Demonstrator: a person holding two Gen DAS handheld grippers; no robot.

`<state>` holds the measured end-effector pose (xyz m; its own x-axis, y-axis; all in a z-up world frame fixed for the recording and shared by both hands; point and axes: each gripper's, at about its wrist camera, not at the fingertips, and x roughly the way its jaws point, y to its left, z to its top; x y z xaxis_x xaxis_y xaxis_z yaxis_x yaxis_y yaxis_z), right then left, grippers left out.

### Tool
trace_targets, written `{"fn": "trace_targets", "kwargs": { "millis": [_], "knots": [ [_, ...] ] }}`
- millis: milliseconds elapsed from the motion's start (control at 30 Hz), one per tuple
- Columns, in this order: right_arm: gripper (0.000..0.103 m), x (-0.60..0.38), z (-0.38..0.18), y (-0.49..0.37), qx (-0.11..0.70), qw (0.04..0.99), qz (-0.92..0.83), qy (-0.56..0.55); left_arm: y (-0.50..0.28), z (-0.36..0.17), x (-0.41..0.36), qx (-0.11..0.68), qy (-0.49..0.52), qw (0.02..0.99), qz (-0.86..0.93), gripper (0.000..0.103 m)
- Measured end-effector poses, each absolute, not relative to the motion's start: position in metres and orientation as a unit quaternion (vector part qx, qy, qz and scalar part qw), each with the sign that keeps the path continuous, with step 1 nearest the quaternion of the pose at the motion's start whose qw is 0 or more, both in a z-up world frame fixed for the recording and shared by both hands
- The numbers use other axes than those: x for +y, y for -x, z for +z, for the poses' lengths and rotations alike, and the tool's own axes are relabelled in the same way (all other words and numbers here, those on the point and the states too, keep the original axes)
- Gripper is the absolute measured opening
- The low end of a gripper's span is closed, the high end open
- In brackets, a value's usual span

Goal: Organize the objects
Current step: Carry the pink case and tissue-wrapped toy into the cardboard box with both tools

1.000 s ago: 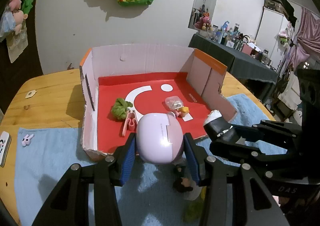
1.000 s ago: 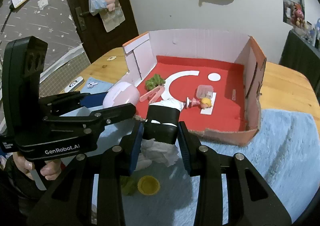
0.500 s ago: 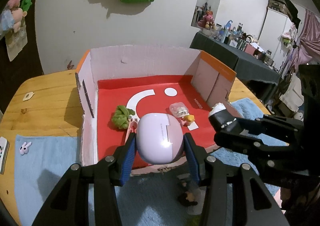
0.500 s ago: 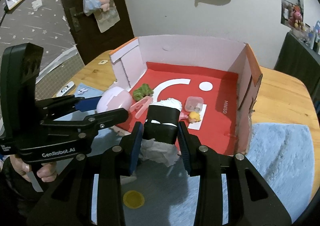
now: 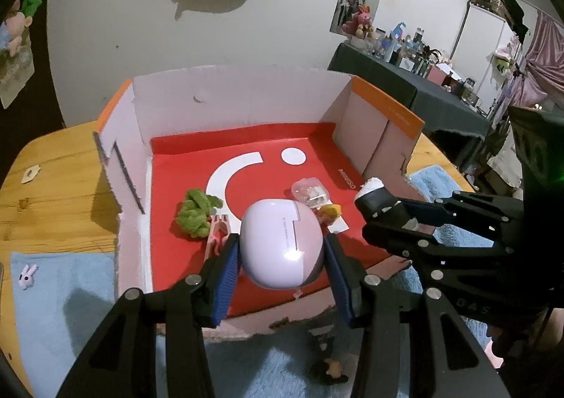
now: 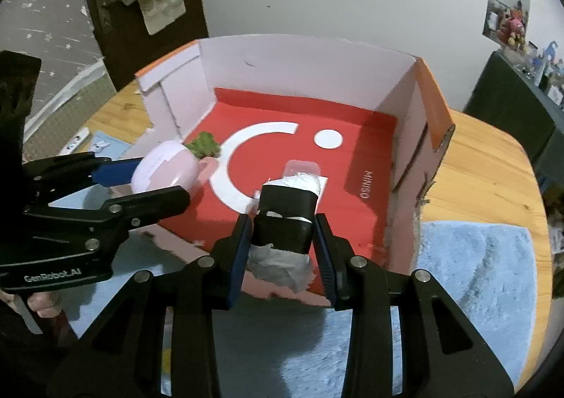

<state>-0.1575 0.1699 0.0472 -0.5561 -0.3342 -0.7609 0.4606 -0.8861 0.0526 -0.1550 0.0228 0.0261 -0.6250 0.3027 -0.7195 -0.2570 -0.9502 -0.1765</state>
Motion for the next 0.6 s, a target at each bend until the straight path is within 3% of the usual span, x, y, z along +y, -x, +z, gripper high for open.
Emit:
{"fn": "trace_targets", "kwargs": {
  "millis": [600],
  "knots": [
    [0.034, 0.169, 0.021, 0.182, 0.129, 0.187, -0.861, -0.455, 0.187, -0.003, 0.041, -0.011, 0.448, 0.172, 0.877, 0.049]
  ]
}}
